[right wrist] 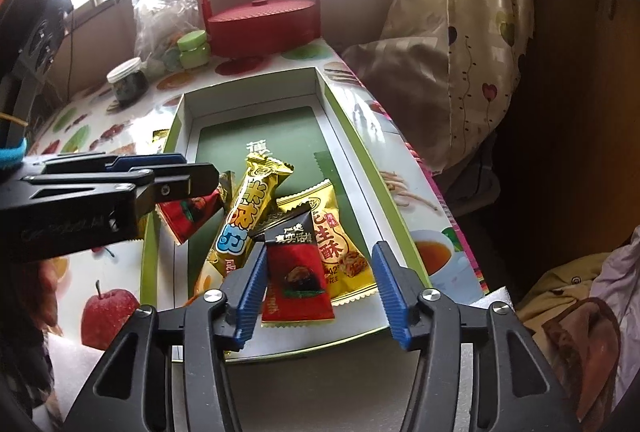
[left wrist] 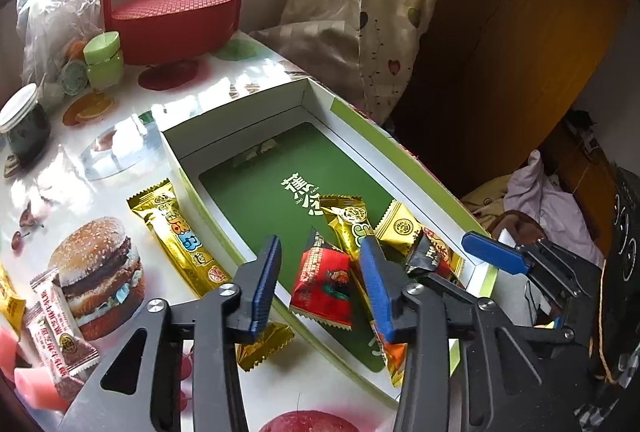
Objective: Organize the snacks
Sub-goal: 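Open the left tool over the box while the right tool releases its red packet, then move both open tools back to the pile, right tool toward a gold bar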
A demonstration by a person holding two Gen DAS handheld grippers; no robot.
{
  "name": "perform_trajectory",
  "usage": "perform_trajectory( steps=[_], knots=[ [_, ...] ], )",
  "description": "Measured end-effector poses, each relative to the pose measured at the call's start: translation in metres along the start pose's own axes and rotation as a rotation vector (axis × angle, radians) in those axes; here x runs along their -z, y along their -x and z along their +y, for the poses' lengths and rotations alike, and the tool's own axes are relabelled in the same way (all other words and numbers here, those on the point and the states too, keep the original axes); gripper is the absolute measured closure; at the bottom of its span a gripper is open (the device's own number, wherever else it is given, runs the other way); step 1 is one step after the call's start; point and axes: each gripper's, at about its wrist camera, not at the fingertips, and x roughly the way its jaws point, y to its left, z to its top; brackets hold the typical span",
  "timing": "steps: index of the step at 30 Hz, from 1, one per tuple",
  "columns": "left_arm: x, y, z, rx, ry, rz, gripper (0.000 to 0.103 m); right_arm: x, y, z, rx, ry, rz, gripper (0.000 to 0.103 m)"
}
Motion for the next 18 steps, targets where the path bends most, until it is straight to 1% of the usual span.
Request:
perform_trajectory(
  steps=[2,3,12,15,18],
  knots=[
    [0.001,0.006,-0.002,0.001,-0.004,-0.008,0.051,0.000,0.002,0.001,-0.001,-0.005,-0.007,0.049],
    [0.001,0.008,-0.002,0.002,-0.003,-0.013,0.050,0.000,0.003,0.001,-0.001,-0.008,-0.009,0.048],
    [0.008,0.037,0.003,-0.018,0.013,-0.063,0.050,-0.004,0.014,0.010,0.004,-0.021,-0.036,0.047],
    [0.012,0.048,0.009,-0.035,0.029,-0.081,0.050,-0.006,0.018,0.015,0.002,-0.023,-0.045,0.047],
    [0.016,0.057,0.016,-0.065,0.046,-0.092,0.050,-0.008,0.022,0.021,-0.019,-0.016,-0.058,0.047]
  ],
)
